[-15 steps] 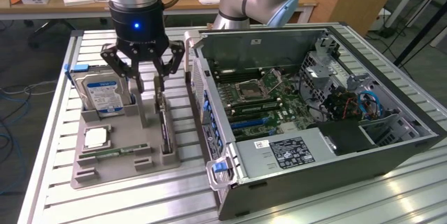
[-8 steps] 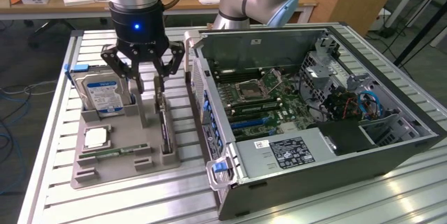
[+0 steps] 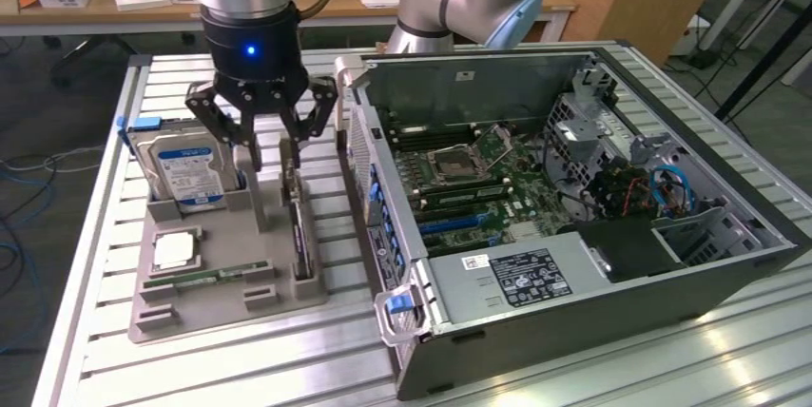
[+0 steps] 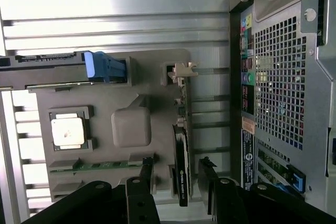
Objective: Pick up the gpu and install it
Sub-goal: 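Pick up the gpu and move the gpu toward the slot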
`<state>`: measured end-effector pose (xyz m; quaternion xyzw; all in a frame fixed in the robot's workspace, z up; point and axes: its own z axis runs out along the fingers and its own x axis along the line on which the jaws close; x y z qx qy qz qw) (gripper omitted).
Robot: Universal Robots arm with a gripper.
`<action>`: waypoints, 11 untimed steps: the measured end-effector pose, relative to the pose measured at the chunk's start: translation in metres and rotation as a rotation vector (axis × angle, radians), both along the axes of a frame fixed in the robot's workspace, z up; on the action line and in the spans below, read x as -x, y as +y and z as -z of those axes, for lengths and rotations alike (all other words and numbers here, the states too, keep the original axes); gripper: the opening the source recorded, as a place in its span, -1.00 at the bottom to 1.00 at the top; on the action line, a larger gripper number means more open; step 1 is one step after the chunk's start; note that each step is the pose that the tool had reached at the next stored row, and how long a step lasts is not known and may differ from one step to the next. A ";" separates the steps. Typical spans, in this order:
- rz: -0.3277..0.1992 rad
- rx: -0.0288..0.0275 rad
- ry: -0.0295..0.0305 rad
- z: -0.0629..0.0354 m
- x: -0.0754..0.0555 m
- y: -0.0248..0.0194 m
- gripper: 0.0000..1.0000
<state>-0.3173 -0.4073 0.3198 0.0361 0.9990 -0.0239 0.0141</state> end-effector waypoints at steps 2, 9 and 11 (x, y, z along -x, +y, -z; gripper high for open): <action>0.000 0.0000 -0.0001 0.0010 -0.002 -0.0005 -0.06; 0.000 0.0005 -0.0001 0.0051 -0.013 -0.0031 -0.06; 0.000 0.0009 0.0000 0.0059 -0.014 -0.0049 -0.06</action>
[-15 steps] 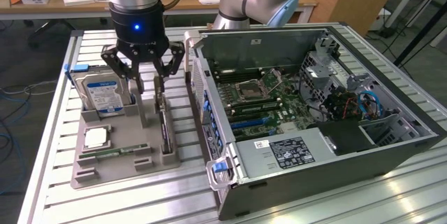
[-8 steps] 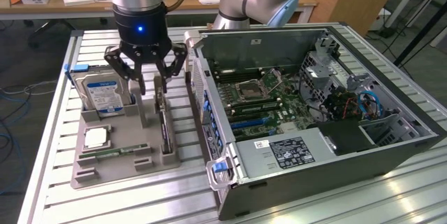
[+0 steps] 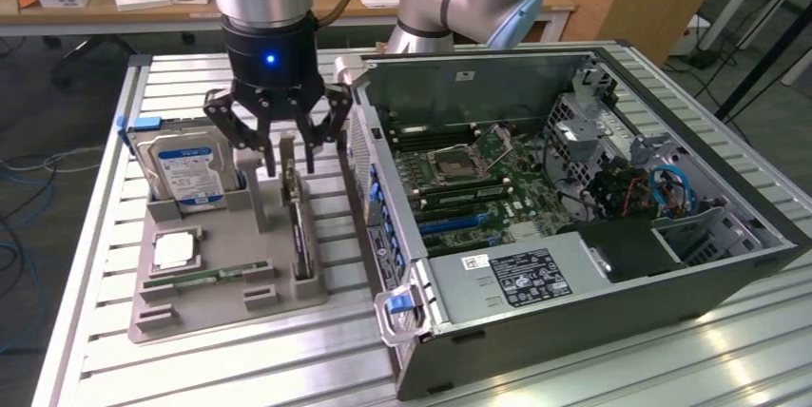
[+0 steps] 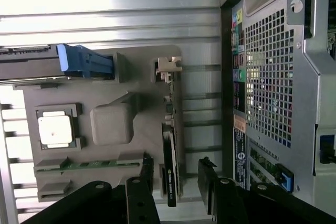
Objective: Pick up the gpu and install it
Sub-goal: 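Pick up the gpu and move the gpu toward the slot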
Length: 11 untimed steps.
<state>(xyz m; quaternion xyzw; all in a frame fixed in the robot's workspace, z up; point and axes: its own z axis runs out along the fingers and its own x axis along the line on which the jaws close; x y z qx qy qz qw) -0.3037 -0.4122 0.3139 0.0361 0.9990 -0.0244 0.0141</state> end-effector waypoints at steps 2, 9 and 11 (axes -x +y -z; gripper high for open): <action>0.000 -0.0001 -0.0002 0.0010 0.000 -0.0008 -0.06; 0.000 0.0001 0.0000 0.0028 0.000 -0.0014 -0.06; 0.000 0.0001 0.0000 0.0032 0.000 -0.0014 -0.06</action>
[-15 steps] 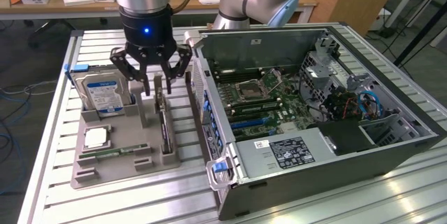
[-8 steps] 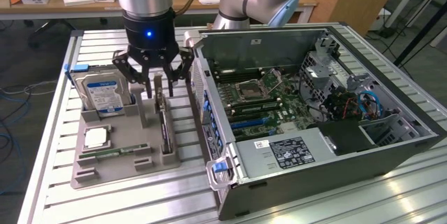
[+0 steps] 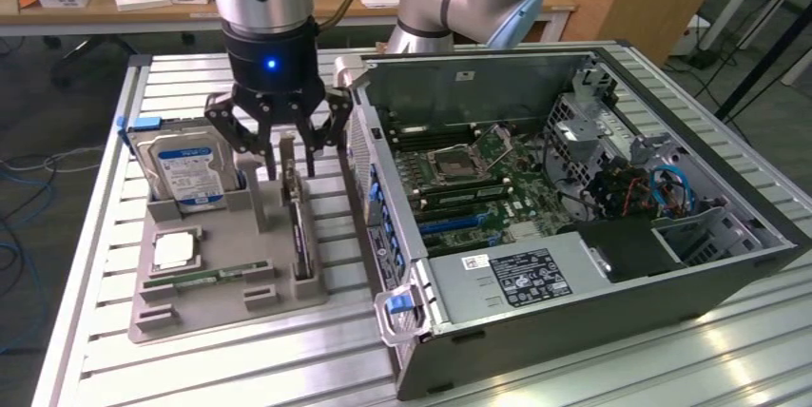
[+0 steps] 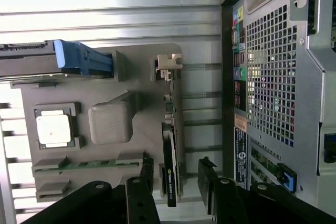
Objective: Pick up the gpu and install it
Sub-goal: 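Pick up the gpu and move the gpu toward the slot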
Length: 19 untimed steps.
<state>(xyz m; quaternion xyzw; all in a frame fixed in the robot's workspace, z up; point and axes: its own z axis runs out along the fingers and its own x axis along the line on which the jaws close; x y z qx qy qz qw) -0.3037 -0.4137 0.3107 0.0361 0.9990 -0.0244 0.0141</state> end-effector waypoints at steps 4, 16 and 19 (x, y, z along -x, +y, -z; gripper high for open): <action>0.000 0.0000 -0.0001 0.0007 0.000 0.0000 -0.06; 0.000 0.0004 0.0000 0.0058 0.000 -0.0027 -0.06; 0.000 0.0018 -0.0001 0.0084 0.000 -0.0049 -0.06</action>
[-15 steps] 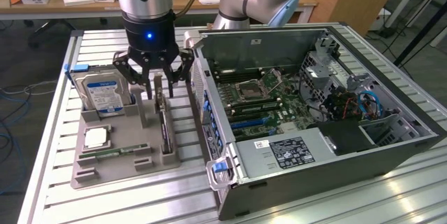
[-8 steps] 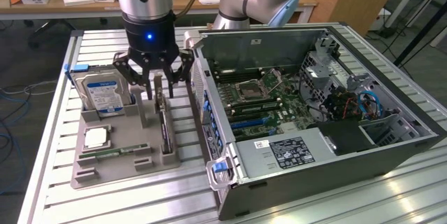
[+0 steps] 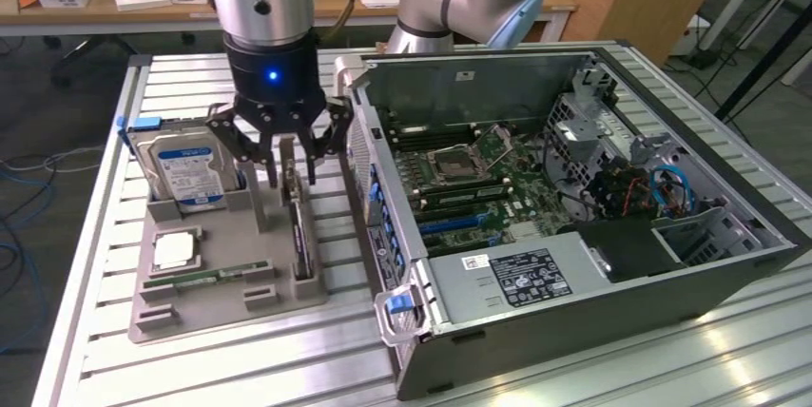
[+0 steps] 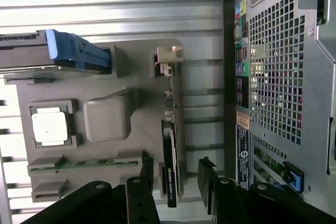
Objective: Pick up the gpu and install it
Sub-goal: 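Pick up the gpu and move the gpu toward the slot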
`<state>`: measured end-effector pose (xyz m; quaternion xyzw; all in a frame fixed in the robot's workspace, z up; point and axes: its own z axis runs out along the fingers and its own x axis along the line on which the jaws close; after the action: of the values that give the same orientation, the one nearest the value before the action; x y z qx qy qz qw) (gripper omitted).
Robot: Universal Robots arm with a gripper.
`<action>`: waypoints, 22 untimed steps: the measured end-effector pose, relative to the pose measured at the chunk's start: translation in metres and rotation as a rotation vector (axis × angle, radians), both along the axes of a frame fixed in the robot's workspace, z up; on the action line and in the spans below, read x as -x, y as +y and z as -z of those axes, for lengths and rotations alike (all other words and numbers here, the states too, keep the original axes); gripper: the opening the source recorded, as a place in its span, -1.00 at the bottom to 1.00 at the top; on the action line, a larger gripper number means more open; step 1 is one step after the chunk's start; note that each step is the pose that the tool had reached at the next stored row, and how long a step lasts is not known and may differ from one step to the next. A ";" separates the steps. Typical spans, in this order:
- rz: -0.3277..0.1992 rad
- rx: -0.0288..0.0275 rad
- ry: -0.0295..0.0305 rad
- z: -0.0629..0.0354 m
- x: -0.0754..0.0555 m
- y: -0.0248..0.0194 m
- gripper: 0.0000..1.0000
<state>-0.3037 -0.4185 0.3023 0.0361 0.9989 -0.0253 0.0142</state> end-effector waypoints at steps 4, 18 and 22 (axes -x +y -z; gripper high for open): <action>0.000 0.0034 0.0001 0.0037 0.000 -0.0006 -0.06; 0.000 0.0173 0.0000 0.0131 0.000 -0.0007 -0.06; 0.000 0.0214 0.0001 0.0147 0.000 -0.0007 -0.06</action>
<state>-0.3036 -0.4192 0.2876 0.0359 0.9986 -0.0360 0.0146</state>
